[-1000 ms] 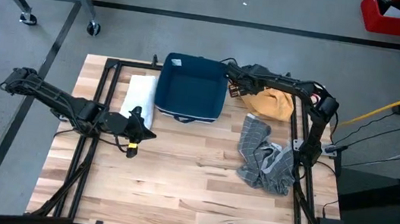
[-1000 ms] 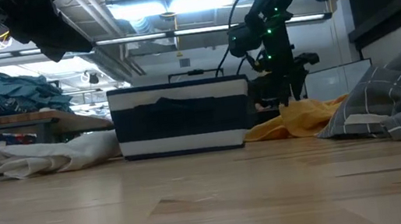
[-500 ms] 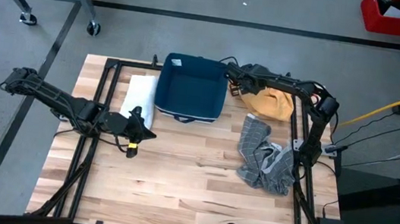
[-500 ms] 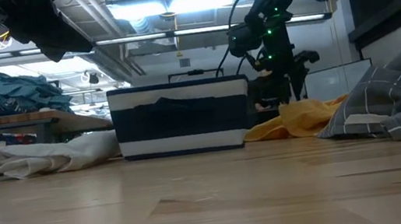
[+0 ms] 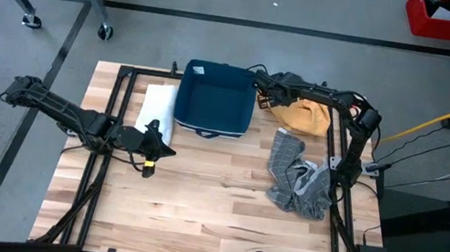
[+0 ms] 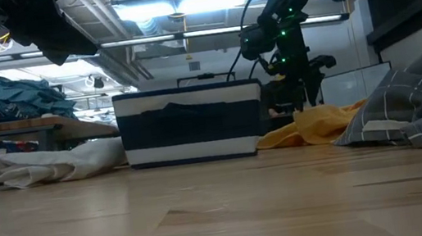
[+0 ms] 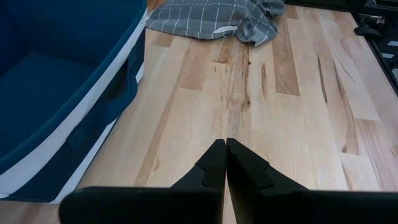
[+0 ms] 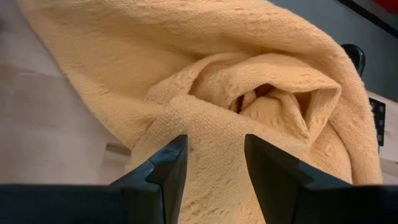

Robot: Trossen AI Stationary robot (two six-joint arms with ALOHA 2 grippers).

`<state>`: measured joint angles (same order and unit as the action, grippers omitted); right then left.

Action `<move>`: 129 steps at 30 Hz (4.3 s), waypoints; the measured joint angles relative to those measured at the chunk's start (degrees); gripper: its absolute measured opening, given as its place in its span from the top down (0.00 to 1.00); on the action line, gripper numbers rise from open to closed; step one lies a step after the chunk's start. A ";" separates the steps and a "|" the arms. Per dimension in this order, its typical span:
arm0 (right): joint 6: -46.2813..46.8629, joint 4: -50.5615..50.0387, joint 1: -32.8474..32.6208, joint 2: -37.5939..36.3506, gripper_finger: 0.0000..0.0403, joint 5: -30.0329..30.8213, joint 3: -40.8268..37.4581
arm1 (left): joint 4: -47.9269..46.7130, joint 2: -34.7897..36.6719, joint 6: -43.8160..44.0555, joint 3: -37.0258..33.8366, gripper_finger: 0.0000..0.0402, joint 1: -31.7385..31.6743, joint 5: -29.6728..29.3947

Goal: Fold towel
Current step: Fold the yellow towel

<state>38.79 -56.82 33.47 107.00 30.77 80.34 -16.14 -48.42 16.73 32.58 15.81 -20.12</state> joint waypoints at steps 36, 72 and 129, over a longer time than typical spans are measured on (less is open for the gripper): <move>-1.68 -0.85 0.26 0.09 0.99 -3.37 -8.99 | 0.00 -0.02 1.31 0.00 0.99 0.00 0.02; -4.55 -29.08 -16.80 -6.65 1.00 11.16 52.06 | 0.79 -0.06 1.29 0.00 0.99 -0.18 0.00; 0.61 -12.60 -50.12 -16.39 1.00 -9.23 51.95 | 42.94 -24.68 -2.17 -0.02 0.60 6.42 12.52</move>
<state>39.40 -69.41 -16.64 90.61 21.54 132.29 26.80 -73.10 14.56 32.56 22.23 -7.60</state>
